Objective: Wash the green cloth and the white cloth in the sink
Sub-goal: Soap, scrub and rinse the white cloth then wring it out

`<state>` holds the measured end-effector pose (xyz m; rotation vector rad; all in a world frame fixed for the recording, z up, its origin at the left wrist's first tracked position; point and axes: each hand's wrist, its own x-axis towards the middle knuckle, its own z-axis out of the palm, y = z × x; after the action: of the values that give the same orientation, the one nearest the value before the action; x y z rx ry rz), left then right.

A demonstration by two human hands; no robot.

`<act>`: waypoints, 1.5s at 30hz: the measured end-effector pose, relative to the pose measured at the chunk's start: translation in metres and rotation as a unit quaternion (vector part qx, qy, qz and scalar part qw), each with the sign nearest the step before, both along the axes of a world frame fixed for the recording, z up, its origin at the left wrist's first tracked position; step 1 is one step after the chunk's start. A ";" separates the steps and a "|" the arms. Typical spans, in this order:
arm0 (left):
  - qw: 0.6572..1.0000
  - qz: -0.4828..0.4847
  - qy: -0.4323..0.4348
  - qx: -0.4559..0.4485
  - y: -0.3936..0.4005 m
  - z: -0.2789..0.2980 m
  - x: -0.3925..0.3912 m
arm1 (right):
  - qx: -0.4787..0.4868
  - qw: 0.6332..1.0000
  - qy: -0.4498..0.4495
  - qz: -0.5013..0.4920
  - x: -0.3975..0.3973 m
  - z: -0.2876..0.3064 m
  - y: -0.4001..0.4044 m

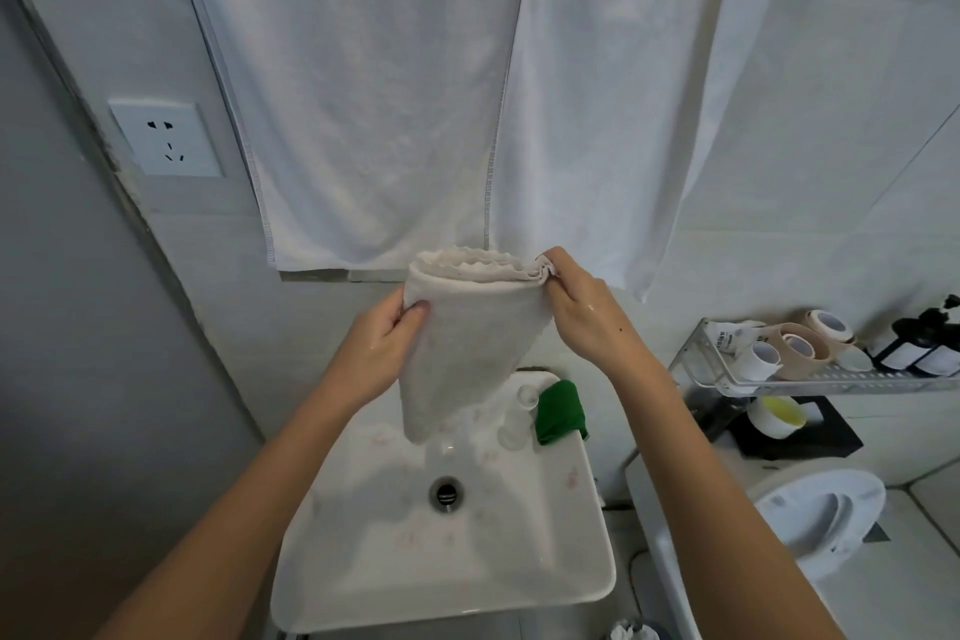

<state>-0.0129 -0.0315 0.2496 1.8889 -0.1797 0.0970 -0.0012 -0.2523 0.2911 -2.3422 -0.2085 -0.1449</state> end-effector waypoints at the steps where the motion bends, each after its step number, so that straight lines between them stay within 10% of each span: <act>1: 1.000 0.011 0.010 0.002 0.000 0.002 0.003 | 0.027 1.000 0.007 -0.004 0.002 -0.001 0.002; 9: 0.970 -0.083 0.186 -0.129 0.007 0.019 0.016 | 0.374 0.906 0.193 -0.051 0.016 -0.012 0.004; 17: 0.931 -0.171 0.171 -0.274 0.009 0.030 0.010 | 0.400 0.894 0.176 0.099 -0.001 -0.028 -0.004; 27: 0.904 -0.190 0.158 -0.348 0.000 0.049 0.010 | 0.542 0.795 0.219 0.159 -0.012 -0.060 0.032; 32: 0.922 -0.166 0.130 -0.326 0.002 0.051 0.011 | 0.501 0.839 0.168 0.129 -0.022 -0.071 0.045; 41: 0.996 -0.069 0.046 -0.029 0.023 0.040 0.009 | 0.347 0.937 -0.030 0.028 -0.020 -0.056 0.029; 45: 0.994 0.035 0.066 -0.083 0.021 0.028 0.015 | 0.418 0.906 0.028 -0.064 -0.018 -0.057 0.031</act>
<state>0.0020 -0.0100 0.2777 1.7295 -0.0134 0.0332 -0.0192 -0.2213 0.2345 -1.4957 0.0420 -0.1857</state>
